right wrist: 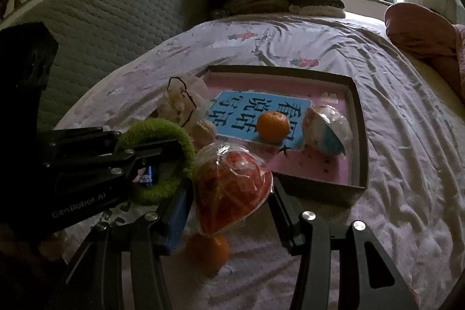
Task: Organize objects
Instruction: 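Lift the green ring with the left tool while the right tool lifts the wrapped red ball, then carry the green ring with the left tool while the right tool carries the red ball over the tray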
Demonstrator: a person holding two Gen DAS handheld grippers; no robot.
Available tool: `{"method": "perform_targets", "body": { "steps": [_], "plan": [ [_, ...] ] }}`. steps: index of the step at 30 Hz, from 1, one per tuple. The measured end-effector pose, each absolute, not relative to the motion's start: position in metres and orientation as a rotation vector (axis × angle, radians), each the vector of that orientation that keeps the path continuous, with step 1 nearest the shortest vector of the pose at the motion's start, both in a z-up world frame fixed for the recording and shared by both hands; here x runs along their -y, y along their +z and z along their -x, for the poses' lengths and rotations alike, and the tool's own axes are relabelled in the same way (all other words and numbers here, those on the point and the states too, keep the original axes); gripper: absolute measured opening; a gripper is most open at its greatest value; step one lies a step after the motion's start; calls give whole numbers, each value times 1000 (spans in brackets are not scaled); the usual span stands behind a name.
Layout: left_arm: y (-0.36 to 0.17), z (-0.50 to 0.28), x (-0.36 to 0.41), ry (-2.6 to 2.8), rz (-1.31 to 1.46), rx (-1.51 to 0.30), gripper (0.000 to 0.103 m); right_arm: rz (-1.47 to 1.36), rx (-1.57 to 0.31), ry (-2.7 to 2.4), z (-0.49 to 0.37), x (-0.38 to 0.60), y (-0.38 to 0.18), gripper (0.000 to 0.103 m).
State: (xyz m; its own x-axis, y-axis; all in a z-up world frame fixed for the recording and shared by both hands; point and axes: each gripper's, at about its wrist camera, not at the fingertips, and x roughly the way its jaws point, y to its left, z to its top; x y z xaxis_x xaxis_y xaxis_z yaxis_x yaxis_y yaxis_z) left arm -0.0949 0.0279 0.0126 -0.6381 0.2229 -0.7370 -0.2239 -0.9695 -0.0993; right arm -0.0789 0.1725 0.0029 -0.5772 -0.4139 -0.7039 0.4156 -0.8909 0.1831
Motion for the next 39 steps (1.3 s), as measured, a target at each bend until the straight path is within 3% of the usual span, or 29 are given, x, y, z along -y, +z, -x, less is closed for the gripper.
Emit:
{"method": "perform_targets", "body": {
  "steps": [29,39],
  "plan": [
    [35,92,-14,2720,1096,22,18,-947,96,-2543,82,-174,31,52],
    [50,98,-3,2788,1011,5,18,-835,41,-2644,82,-178,48,52]
  ]
}}
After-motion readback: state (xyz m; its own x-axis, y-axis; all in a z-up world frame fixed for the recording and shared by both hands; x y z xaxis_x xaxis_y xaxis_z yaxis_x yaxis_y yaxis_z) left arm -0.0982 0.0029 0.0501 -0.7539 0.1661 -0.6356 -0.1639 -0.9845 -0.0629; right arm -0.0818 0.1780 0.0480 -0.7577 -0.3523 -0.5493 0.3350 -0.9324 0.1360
